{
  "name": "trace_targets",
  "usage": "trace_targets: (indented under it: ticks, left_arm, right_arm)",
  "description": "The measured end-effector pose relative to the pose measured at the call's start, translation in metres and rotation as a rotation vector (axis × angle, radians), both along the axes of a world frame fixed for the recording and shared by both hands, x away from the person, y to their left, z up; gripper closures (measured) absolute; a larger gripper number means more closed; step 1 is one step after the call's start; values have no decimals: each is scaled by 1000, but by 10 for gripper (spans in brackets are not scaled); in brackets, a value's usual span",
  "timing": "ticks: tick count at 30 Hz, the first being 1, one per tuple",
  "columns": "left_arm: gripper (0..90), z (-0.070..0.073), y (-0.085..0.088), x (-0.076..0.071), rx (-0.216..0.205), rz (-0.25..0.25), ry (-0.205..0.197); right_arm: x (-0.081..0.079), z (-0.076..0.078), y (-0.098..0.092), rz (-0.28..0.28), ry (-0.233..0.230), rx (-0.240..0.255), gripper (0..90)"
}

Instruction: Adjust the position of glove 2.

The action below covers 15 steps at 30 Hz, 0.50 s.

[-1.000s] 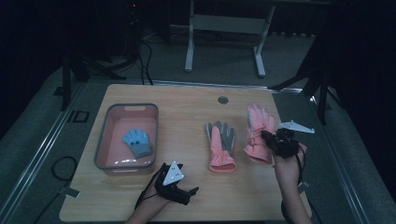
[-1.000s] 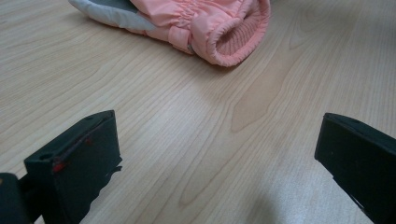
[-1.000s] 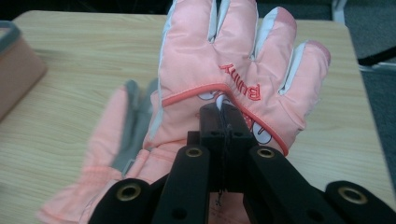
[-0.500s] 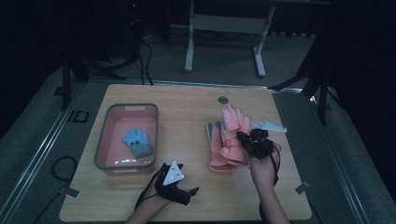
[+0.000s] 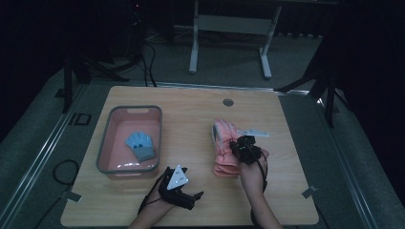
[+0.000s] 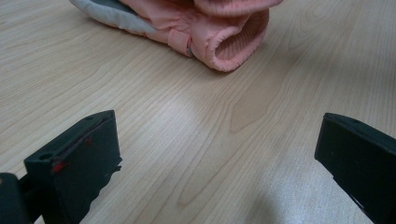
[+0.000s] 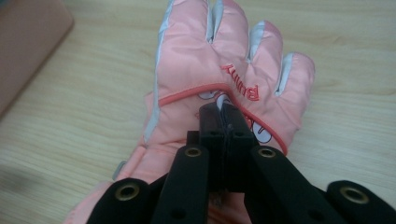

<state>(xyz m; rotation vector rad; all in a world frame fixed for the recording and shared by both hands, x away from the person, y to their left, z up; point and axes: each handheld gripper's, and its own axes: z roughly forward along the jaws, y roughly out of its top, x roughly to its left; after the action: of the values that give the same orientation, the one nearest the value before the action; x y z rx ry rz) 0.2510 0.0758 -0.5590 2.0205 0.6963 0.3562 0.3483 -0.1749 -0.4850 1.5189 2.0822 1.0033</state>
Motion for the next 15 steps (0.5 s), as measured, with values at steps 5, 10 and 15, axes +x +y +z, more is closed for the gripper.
trace_targets:
  ticks: [5, 10, 15]
  left_arm:
    - [3, 0, 0, 0, 2, 1, 1]
    - [3, 0, 0, 1, 2, 3, 5]
    - [3, 0, 1, 2, 0, 7, 18]
  right_arm:
    - [2, -9, 8, 42, 0, -33, 873]
    - [4, -7, 5, 67, 2, -35, 837]
    - [-2, 0, -1, 101, -37, -7, 646]
